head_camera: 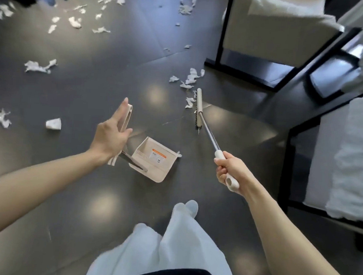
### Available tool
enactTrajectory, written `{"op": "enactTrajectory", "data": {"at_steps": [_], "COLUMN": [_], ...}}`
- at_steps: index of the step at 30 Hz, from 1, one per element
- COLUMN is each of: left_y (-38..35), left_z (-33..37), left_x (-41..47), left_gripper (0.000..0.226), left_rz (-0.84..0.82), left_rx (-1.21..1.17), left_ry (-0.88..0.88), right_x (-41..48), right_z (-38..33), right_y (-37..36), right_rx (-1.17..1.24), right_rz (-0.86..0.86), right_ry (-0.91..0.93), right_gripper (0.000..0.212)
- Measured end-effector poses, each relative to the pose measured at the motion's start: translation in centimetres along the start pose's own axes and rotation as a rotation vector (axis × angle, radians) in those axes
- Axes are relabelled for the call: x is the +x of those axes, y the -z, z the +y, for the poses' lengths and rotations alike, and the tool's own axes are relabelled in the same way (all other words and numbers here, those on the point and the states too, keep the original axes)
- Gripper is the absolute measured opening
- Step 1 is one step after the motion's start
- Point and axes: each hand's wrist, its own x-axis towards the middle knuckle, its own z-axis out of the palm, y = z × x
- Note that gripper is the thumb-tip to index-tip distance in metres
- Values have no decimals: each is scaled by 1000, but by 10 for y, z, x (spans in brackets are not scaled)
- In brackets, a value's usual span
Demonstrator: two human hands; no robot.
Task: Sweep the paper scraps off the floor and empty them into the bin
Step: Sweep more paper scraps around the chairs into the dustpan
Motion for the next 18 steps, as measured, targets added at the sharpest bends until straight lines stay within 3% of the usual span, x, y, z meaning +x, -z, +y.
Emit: {"op": "enactTrajectory", "data": {"at_steps": [4, 7, 11, 13, 14, 18], "left_y": [-16, -22, -30, -37, -41, -65], "left_z": [-1, -4, -1, -1, -2, -6], "left_x": [-32, -52, -67, -70, -70, -63], "left_gripper": [83, 81, 82, 82, 83, 83], "left_rz": [38, 39, 19, 32, 42, 38], "left_rx": [11, 11, 7, 5, 5, 12], "left_ry": [23, 60, 48, 44, 46, 70], "right_x": [-3, -4, 3, 12, 17, 43], "right_z": [2, 6, -1, -7, -10, -13], "right_y": [22, 35, 56, 66, 69, 90], "right_rx": [-66, -135, -262, -370, -432, -720], "right_rz": [-22, 4, 21, 16, 2, 8], "right_ry": [-2, 1, 22, 32, 35, -12], "right_gripper": [21, 34, 35, 35, 16, 32]}}
